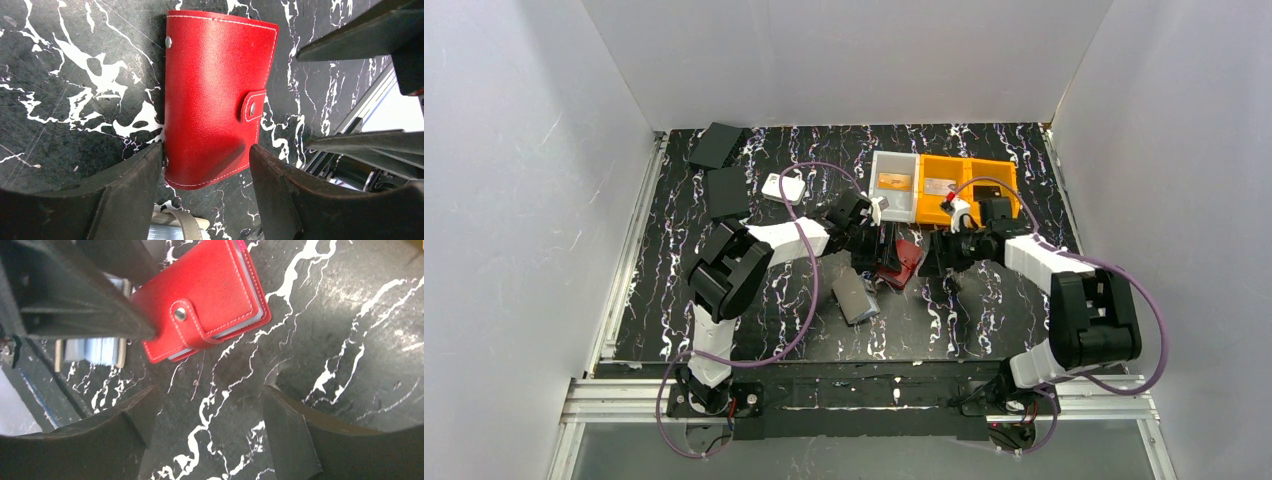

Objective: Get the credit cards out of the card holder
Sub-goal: Open the card holder at the center of the board.

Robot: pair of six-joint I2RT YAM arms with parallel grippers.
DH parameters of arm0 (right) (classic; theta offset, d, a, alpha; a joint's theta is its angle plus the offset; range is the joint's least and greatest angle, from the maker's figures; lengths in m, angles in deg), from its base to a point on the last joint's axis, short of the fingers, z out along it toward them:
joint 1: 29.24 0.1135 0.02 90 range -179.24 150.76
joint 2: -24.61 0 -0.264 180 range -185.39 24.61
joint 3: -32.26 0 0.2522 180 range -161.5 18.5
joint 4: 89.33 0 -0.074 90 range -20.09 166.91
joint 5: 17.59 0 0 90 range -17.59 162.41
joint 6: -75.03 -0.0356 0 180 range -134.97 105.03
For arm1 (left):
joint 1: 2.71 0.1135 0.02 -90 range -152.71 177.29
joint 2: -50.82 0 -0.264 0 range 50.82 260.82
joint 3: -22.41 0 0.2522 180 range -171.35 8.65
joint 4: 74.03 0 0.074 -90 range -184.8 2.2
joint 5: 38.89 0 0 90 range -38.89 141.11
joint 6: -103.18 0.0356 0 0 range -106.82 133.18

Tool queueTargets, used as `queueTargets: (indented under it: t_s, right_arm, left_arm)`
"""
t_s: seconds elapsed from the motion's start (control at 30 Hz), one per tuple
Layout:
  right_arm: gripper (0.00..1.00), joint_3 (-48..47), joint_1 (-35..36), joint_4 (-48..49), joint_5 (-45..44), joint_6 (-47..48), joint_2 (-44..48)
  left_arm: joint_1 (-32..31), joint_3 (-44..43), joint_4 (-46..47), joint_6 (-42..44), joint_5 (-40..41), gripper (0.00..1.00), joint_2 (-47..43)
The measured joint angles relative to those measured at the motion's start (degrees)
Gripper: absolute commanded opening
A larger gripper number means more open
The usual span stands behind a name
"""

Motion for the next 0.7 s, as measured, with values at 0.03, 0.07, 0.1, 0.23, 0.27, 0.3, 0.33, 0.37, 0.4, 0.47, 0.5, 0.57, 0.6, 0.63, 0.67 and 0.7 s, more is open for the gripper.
queueTargets:
  t_s: [0.03, 0.07, 0.1, 0.23, 0.27, 0.3, 0.33, 0.37, 0.4, 0.47, 0.5, 0.57, 0.6, 0.63, 0.67, 0.7]
  right_arm:
    - [0.79, -0.4, 0.9, 0.8, -1.2, -1.0, -1.2]
    - [0.78, -0.8, 1.6, 1.6, -2.4, -1.6, -2.3]
    - [0.75, -1.1, 2.1, 2.2, -3.2, -2.2, -3.1]
    - [0.68, -2.4, 4.2, 4.7, -5.3, -4.0, -6.2]
    - [0.68, -2.6, 4.4, 5.3, -5.5, -4.2, -6.9]
    - [0.68, -2.6, 4.5, 5.5, -5.6, -4.5, -7.3]
    - [0.68, -2.7, 4.5, 5.7, -5.5, -4.7, -7.9]
    - [0.68, -2.8, 4.6, 5.9, -5.4, -5.0, -8.5]
    - [0.68, -2.8, 4.7, 6.2, -5.0, -5.3, -9.1]
    - [0.68, -2.8, 4.6, 6.6, -4.3, -5.7, -9.4]
    - [0.68, -2.8, 4.6, 6.8, -4.1, -5.7, -9.4]
    - [0.68, -2.8, 4.6, 7.1, -3.7, -5.8, -9.5]
    - [0.68, -2.8, 4.6, 7.3, -3.5, -5.9, -9.6]
    - [0.67, -2.8, 4.6, 7.4, -3.2, -5.9, -9.6]
    - [0.67, -2.8, 4.6, 7.7, -2.7, -6.0, -9.7]
    - [0.67, -2.8, 4.6, 8.1, -2.1, -6.3, -9.8]
  left_arm:
    - [-0.1, 0.3, 0.6, -0.3, 0.1, 0.61, 0.0]
    - [-0.2, 0.6, 1.2, -0.6, 0.2, 0.60, 0.0]
    - [-0.2, 0.9, 1.9, -0.9, 0.3, 0.60, 0.0]
    - [-0.4, 2.3, 4.9, -2.0, 0.3, 0.56, 0.0]
    - [-0.4, 2.7, 5.8, -2.2, 0.2, 0.55, 0.0]
    - [-0.4, 3.0, 6.5, -2.4, 0.1, 0.54, 0.0]
    - [-0.4, 3.4, 7.3, -2.6, -0.1, 0.53, 0.0]
    - [-0.5, 3.6, 8.0, -2.7, -0.3, 0.53, 0.0]
    - [-0.5, 3.8, 8.3, -2.8, -0.4, 0.53, 0.0]
    - [-0.5, 4.2, 9.2, -2.8, -0.7, 0.53, 0.0]
    - [-0.5, 4.4, 9.7, -2.8, -1.0, 0.53, 0.0]
    - [-0.5, 4.9, 10.7, -3.1, -1.6, 0.54, 0.0]
    - [-0.4, 5.4, 11.7, -3.4, -1.9, 0.54, 0.0]
    - [-0.4, 5.9, 12.9, -3.9, -2.3, 0.54, 0.0]
    - [-0.4, 6.3, 13.8, -4.3, -2.7, 0.54, 0.0]
    - [-0.4, 6.7, 14.8, -4.9, -3.3, 0.54, -0.1]
